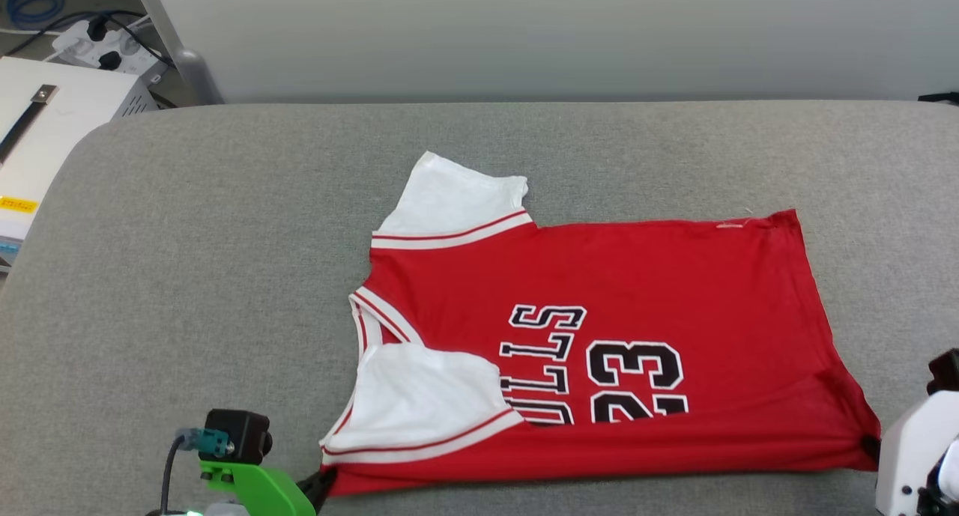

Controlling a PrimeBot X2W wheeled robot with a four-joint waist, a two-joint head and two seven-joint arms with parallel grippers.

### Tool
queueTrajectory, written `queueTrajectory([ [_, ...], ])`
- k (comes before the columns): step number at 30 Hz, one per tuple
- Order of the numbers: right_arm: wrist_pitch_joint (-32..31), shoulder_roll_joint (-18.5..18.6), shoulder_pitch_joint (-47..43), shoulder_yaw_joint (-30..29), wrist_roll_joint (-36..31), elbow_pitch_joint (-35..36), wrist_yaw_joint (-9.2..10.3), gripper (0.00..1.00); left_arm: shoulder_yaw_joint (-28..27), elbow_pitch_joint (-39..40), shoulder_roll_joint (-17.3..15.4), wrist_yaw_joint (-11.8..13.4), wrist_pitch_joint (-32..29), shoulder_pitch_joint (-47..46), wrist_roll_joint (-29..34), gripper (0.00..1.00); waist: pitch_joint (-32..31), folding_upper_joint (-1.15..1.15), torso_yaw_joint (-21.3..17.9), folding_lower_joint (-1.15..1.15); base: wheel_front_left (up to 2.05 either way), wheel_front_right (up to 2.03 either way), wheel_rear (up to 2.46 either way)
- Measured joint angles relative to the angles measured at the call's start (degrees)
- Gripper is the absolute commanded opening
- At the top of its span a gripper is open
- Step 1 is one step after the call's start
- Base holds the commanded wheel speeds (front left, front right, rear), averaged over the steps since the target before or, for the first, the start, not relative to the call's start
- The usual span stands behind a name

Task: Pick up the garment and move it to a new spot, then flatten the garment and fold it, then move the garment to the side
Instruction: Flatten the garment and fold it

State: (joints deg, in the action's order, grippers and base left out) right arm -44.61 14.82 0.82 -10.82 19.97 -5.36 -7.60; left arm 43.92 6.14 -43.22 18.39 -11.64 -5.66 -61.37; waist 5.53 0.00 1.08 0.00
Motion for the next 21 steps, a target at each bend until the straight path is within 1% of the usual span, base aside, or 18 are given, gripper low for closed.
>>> queueTrajectory([
  [3,-1.26,-0.31,-3.22,-1.29,0.01,2.54,0.00,0.00,0.88,-0.34,0.35,-0.08,-0.27,1.09,-1.03,0.00,-0.74,0.00,0.21,0.00,0.00,0.00,0.00],
  [5,-1.56,-0.94,-4.69,-1.80,0.00,3.35,0.01,0.00,1.45,-1.55,0.86,-0.55,-0.35,1.35,-1.23,0.00,-0.91,0.00,0.37,0.00,0.00,0.00,0.00],
  [9,-1.48,-2.67,-5.71,-2.40,0.08,3.07,0.01,0.00,2.15,-4.64,2.66,-1.78,-0.49,2.08,-1.91,0.00,-1.03,0.00,0.36,0.00,0.00,0.00,0.00],
  [13,-0.43,-2.69,-5.71,-2.18,-0.30,1.93,0.01,0.00,2.31,-7.55,4.14,-3.05,0.23,2.08,-2.18,0.00,-0.98,0.00,0.36,0.00,0.00,0.00,0.00],
  [14,-0.21,-2.68,-5.71,-2.03,-0.30,1.59,0.01,0.19,2.34,-8.05,4.34,-3.09,0.64,2.04,-2.12,0.23,-0.99,0.00,0.37,0.00,0.00,0.00,0.00],
  [15,0.08,-2.63,-5.71,-1.81,-0.30,1.35,0.01,1.00,2.43,-8.49,4.53,-3.28,1.05,1.99,-1.93,0.68,-1.07,0.00,0.38,0.00,0.00,0.00,0.00],
  [16,0.57,-2.60,-5.70,-1.74,-0.29,1.12,0.01,1.00,2.47,-9.00,4.90,-3.69,1.45,1.98,-1.65,0.87,-1.27,0.00,0.41,0.00,0.00,0.00,0.00],
  [17,1.22,-2.50,-5.70,-1.69,-0.26,1.01,0.02,1.00,2.45,-9.35,5.43,-4.03,2.02,1.97,-1.65,1.00,-1.52,0.00,0.46,0.00,0.00,0.00,0.00],
  [21,5.76,-1.48,-5.63,-1.58,0.53,1.91,0.05,1.00,1.60,-10.12,6.37,-4.30,6.23,1.63,-0.48,1.00,-2.86,0.00,0.76,0.00,0.00,0.00,0.00],
])
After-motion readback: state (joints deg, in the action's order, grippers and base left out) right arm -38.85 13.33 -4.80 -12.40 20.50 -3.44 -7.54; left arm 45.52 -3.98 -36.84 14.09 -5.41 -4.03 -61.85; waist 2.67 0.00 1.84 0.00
